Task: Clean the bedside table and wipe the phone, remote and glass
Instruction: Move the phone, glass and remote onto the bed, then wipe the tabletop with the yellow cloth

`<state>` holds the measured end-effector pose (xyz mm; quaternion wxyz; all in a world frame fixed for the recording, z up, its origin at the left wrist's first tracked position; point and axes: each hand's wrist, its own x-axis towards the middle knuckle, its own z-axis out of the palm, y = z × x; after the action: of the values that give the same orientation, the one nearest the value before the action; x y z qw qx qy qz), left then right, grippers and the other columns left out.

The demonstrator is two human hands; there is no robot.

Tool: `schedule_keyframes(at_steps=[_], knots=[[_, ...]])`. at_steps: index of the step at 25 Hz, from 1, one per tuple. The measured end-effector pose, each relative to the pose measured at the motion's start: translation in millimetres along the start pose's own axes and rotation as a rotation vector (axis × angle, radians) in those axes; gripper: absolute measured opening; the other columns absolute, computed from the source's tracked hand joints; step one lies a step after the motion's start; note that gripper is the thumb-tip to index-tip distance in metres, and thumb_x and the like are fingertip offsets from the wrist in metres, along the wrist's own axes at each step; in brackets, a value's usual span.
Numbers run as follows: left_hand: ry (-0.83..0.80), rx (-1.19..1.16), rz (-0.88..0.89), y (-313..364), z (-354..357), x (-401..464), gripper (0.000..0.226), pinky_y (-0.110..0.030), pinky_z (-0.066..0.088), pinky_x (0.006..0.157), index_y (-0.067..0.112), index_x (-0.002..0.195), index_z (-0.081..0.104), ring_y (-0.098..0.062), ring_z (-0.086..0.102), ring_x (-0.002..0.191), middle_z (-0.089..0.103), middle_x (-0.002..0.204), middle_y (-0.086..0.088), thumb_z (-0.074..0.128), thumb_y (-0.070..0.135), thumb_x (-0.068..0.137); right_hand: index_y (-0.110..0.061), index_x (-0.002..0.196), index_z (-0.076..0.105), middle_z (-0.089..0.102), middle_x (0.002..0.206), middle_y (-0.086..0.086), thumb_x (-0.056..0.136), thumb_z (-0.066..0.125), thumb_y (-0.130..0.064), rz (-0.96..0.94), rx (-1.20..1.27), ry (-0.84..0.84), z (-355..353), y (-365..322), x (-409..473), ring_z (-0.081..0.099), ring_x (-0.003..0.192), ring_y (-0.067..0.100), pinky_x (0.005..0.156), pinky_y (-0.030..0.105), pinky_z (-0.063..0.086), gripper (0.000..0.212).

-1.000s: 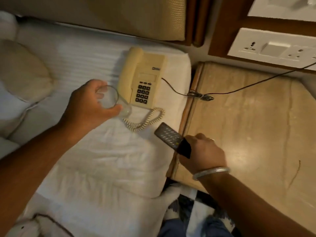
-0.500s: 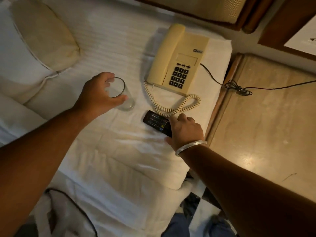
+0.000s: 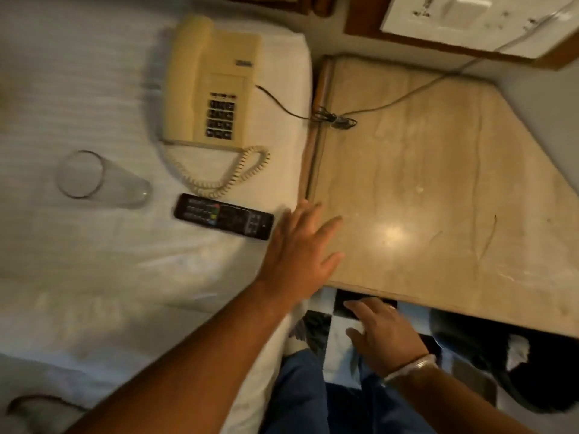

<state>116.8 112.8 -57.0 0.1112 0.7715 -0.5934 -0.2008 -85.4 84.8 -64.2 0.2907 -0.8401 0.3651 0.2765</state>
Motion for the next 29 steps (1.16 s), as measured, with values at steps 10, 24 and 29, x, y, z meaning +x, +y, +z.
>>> schedule_keyframes(at_steps=[10,24,29], knots=[[-0.070,0.285,0.178,70.1,152.3,98.4,0.069,-0.055,0.008,0.123,0.040,0.155,0.025,-0.032,0.016,0.153,0.020,0.166,-0.007,0.028,0.070,0.093,-0.025,0.146,0.030,0.039,0.150,0.012,0.090,0.050,-0.044,0.289,0.023,-0.223,116.0,100.5,104.5,0.044,0.130,0.037,0.100,0.049,0.044,0.062],[-0.010,0.279,0.180,67.6,155.8,99.4,0.068,-0.055,0.007,0.123,0.038,0.154,0.030,-0.033,0.018,0.153,0.024,0.165,-0.008,0.034,0.069,0.094,-0.018,0.140,0.032,0.051,0.136,0.013,0.094,0.047,-0.046,0.139,0.216,-0.508,182.2,82.6,-47.5,0.053,0.118,0.033,0.096,0.042,0.047,0.056],[0.013,0.269,0.173,68.1,156.3,99.0,0.067,-0.054,0.006,0.123,0.038,0.154,0.030,-0.031,0.017,0.153,0.023,0.166,-0.007,0.032,0.069,0.095,-0.021,0.123,0.050,0.060,0.121,0.008,0.095,0.046,-0.036,0.039,0.345,0.056,130.0,96.9,-17.7,0.057,0.107,0.029,0.085,0.041,0.051,0.033]])
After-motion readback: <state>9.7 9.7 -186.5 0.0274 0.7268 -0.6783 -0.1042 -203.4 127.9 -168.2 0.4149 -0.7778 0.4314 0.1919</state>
